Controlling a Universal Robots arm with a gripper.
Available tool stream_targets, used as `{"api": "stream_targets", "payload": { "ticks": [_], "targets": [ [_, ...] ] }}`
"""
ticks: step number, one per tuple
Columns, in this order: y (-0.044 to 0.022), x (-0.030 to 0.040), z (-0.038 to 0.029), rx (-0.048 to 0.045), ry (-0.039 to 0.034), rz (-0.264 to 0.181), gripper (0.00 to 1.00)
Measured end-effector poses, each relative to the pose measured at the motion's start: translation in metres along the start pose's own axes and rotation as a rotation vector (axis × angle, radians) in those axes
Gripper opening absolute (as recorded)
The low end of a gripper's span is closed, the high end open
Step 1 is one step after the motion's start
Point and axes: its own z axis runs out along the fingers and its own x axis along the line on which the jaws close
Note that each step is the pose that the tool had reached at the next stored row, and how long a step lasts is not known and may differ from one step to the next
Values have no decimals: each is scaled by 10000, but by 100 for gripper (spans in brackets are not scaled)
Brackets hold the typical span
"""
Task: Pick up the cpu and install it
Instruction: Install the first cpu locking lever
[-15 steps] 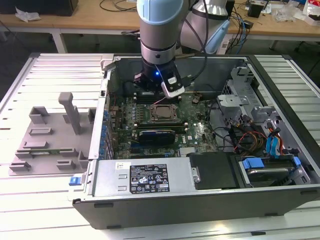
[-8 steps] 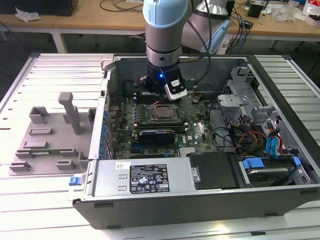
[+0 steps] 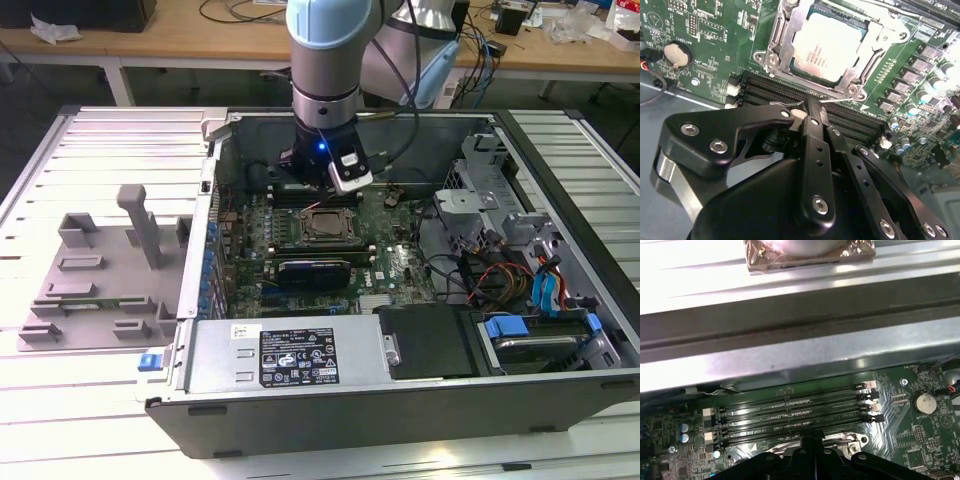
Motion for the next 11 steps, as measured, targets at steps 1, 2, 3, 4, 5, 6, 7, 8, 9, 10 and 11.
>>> {"api": "stream_targets", "payload": {
  "ticks": [1, 2, 3, 4, 5, 6, 7, 8, 9, 10, 11],
  "targets": [
    [9, 0, 8, 62, -7, 0, 11],
    [18, 0, 16, 92, -11, 1, 11],
    [18, 0, 16, 92, -12, 1, 11],
    [18, 0, 17, 92, -12, 1, 11],
    [18, -3, 20, 91, -12, 0, 11],
    [20, -15, 26, 100, -14, 0, 11],
    [21, -30, 31, 125, -15, 1, 11],
    [23, -51, 41, 173, -19, -2, 11],
    [27, -56, 47, 211, -26, -3, 11],
    [58, -52, 57, 257, -36, -3, 11],
    [84, -47, 63, 308, -42, -5, 11]
  ]
}}
